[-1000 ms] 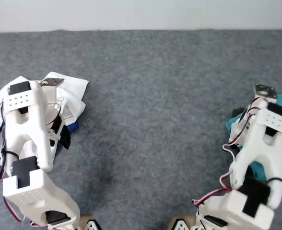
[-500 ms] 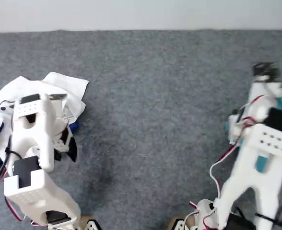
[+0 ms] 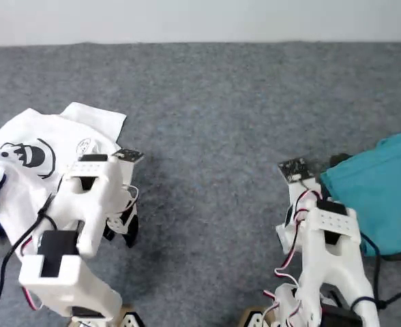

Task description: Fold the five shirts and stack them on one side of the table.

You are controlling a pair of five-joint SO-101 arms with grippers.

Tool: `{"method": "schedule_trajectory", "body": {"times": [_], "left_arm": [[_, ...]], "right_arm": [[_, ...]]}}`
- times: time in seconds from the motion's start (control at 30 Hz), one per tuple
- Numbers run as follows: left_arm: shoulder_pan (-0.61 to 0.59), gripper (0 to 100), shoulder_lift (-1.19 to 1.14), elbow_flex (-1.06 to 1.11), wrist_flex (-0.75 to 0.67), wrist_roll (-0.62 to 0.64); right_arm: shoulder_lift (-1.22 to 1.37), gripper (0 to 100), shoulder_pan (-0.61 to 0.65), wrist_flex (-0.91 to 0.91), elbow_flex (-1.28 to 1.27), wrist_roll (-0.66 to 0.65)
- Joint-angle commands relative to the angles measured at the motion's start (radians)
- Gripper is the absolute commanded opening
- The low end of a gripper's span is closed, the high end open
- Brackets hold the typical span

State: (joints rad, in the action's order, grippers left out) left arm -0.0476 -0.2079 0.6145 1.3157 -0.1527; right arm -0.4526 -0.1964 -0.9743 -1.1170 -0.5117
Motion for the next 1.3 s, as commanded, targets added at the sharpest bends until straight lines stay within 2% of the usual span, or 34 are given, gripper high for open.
{"method": "schedule_trajectory", "body": {"times": [0.0,0.1,0.53,0.8,1.27], "left_arm": [[0.081,18,-0.012,0.044,-0.097,0.012],[0.114,18,-0.012,0.044,-0.095,0.012],[0.114,18,-0.012,0.044,-0.095,0.012],[0.114,18,-0.012,0.044,-0.095,0.012],[0.114,18,-0.012,0.044,-0.095,0.012]], "right_arm": [[-0.03,23.8,0.002,0.016,-0.012,-0.012],[-0.03,23.8,0.005,0.016,-0.037,-0.012],[-0.03,23.8,0.001,0.007,-0.043,-0.012],[-0.039,23.8,0.007,0.061,-0.17,-0.014],[-0.031,24.0,0.007,0.056,-0.17,-0.014]]}}
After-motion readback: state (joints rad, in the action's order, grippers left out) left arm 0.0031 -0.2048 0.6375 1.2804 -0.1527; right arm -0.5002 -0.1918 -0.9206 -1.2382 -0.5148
